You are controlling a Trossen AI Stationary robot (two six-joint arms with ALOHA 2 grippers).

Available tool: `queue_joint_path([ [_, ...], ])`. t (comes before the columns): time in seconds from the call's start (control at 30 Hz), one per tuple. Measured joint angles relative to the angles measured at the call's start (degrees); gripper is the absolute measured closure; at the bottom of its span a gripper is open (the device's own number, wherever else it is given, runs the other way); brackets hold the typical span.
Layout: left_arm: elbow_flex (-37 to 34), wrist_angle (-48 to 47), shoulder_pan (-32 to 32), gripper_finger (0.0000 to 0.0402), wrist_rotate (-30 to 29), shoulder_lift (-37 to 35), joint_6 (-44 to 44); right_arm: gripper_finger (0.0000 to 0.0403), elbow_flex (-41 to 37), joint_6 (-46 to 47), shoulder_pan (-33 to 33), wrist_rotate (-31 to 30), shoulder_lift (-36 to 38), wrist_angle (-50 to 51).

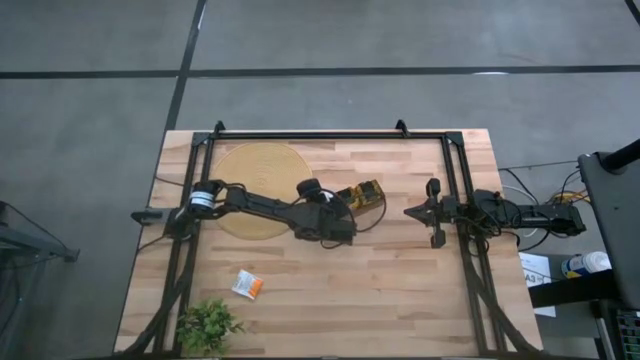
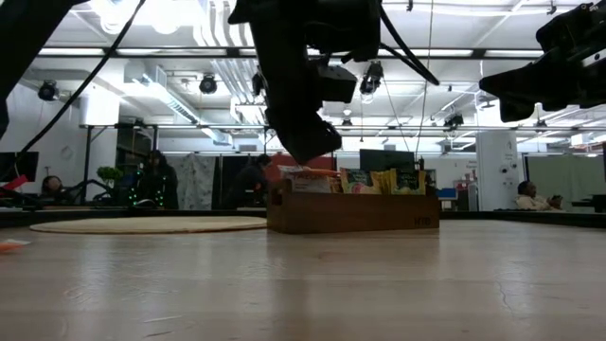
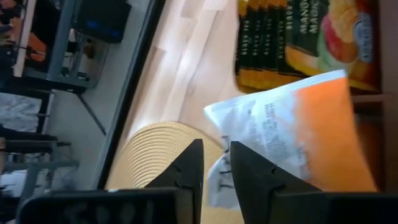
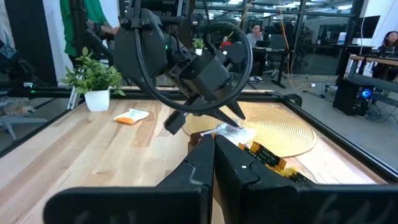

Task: Pick & Place Tea
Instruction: Put the white tea bag into the left section of the wooden organizer

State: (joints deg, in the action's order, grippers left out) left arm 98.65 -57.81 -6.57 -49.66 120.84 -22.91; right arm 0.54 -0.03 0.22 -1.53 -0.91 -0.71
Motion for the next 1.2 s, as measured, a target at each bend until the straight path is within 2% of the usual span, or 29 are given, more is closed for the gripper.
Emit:
queue_joint_path([
  [0.2, 3.4, -5.5, -0.2, 0.0313, -0.9, -1.4, -1.3, 0.0394, 0.0, 0.0, 0.0, 0.0, 0.0, 0.0],
  [0.3, 4.4, -5.8, -0.3, 0.0312, 1.2, -3.1, -2.1, 0.0394, 0.0, 0.0, 0.0, 0.0, 0.0, 0.0],
  [0.4, 5.0, -5.4, -0.3, 0.0312, 8.5, -4.1, -2.6, 0.0394, 0.0, 0.0, 0.0, 0.0, 0.0, 0.0],
  [0.57, 4.5, -2.0, -0.3, 0.0312, 26.8, -4.7, -0.5, 0.0394, 0.0, 0.0, 0.0, 0.0, 0.0, 0.0],
  [0.63, 3.8, -0.3, -0.3, 0.0312, 29.5, -4.7, 0.9, 0.0394, 0.0, 0.0, 0.0, 0.0, 0.0, 0.0],
  [0.87, 3.3, 2.5, -0.2, 0.0312, 28.1, -4.7, 3.1, 0.0394, 0.0, 0.0, 0.0, 0.0, 0.0, 0.0],
  [1.03, 3.2, 3.3, 0.0, 0.0312, 22.0, -4.7, 5.2, 0.0394, 0.0, 0.0, 0.0, 0.0, 0.0, 0.0],
  [1.2, 2.6, 5.2, 1.0, 0.0317, 21.5, -4.7, 6.6, 0.0394, 0.0, 0.0, 0.0, 0.0, 0.0, 0.0],
])
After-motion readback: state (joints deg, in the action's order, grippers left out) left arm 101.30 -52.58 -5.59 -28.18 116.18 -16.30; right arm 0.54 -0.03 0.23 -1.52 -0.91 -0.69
